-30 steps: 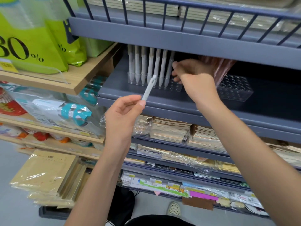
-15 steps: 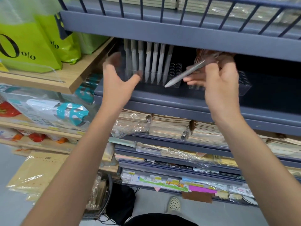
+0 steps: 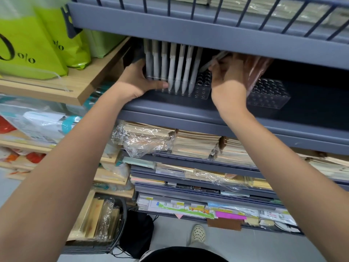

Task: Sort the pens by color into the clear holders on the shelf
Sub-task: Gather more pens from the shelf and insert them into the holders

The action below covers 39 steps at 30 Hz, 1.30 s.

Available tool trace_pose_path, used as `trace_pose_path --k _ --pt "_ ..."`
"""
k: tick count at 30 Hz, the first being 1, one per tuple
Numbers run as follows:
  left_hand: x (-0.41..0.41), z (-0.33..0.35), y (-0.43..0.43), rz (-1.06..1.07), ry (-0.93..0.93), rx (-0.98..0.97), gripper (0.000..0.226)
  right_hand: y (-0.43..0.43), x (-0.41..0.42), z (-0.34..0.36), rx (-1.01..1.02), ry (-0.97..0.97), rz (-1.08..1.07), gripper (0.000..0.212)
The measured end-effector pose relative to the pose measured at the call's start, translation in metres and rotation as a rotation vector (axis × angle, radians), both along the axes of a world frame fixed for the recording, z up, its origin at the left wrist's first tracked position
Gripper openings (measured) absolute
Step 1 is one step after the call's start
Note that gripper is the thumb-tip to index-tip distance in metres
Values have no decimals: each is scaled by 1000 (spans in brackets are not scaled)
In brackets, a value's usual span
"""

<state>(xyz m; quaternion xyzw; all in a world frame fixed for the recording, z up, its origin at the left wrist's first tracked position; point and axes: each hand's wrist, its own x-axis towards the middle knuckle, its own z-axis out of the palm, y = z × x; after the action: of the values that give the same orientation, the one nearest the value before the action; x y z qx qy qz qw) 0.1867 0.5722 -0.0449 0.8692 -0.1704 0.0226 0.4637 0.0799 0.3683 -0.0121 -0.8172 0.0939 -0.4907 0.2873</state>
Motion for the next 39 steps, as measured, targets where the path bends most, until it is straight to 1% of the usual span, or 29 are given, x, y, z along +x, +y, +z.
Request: trace_pose_path --k 2,3,5,8,12,17,20,24,30,32,36,37,39 --pt "1 -1 2 9 1 -2 79 -1 11 3 24 214 -7 21" --pt "0 -1 3 12 4 -7 80 -2 15 4 22 289 16 24" --pt "0 -2 4 18 10 -26 81 -5 22 9 -32 348 28 29" --pt "-2 -1 6 40 15 -31 87 -5 33 12 -58 447 17 31" --pt "-7 -1 7 40 13 -44 98 -3 44 12 -118 589 77 33" --pt "-6 -3 7 44 12 -35 87 -4 58 14 -63 685 -12 36" --pt "-4 -3 7 34 19 -43 83 -4 61 12 -46 698 -10 36" --pt "-6 -4 6 35 9 -25 78 -4 60 12 -54 666 -3 36" --pt "-10 -2 3 7 2 -1 76 0 53 13 -66 643 9 34" --pt "-12 -1 2 -7 -5 1 82 1 50 16 -45 644 6 34" --pt "-19 -2 4 -33 20 -32 108 0 38 17 82 598 27 33" --pt "-23 -3 6 -41 41 -68 110 0 31 16 134 563 49 34" --pt "-35 -3 8 -22 73 -168 106 -1 12 12 241 468 122 37"
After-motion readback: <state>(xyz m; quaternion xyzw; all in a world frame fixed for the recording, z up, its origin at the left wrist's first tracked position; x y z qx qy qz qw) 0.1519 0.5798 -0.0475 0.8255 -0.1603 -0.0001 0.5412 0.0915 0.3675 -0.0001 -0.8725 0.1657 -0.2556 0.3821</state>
